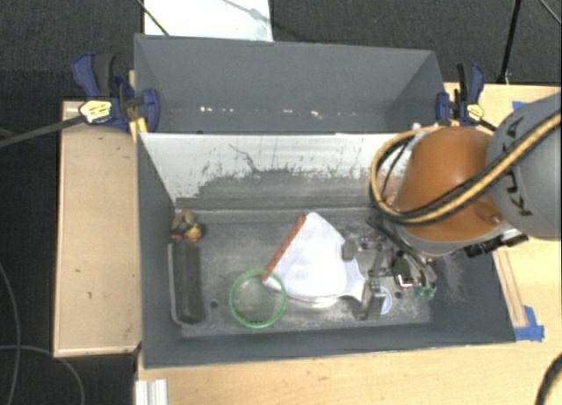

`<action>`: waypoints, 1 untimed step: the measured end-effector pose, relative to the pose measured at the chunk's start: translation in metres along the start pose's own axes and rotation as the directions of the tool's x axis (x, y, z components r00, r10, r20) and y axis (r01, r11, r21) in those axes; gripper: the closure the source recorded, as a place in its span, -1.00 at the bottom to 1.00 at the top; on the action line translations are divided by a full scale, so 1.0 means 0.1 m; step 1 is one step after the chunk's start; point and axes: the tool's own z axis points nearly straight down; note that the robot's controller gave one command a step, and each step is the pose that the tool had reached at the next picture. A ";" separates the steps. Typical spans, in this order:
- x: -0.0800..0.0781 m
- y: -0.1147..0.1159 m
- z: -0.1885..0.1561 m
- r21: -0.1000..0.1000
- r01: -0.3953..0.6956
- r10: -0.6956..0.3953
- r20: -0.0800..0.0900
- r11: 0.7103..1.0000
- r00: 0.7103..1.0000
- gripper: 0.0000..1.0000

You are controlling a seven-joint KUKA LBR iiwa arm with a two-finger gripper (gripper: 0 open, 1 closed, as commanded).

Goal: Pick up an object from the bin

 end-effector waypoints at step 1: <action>-0.02 0.00 -0.04 0.000 0.000 0.000 0.008 1.000 1.000 -1.00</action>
Offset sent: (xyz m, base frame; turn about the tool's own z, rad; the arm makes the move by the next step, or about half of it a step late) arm -0.0008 -0.0460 -0.0864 -0.1009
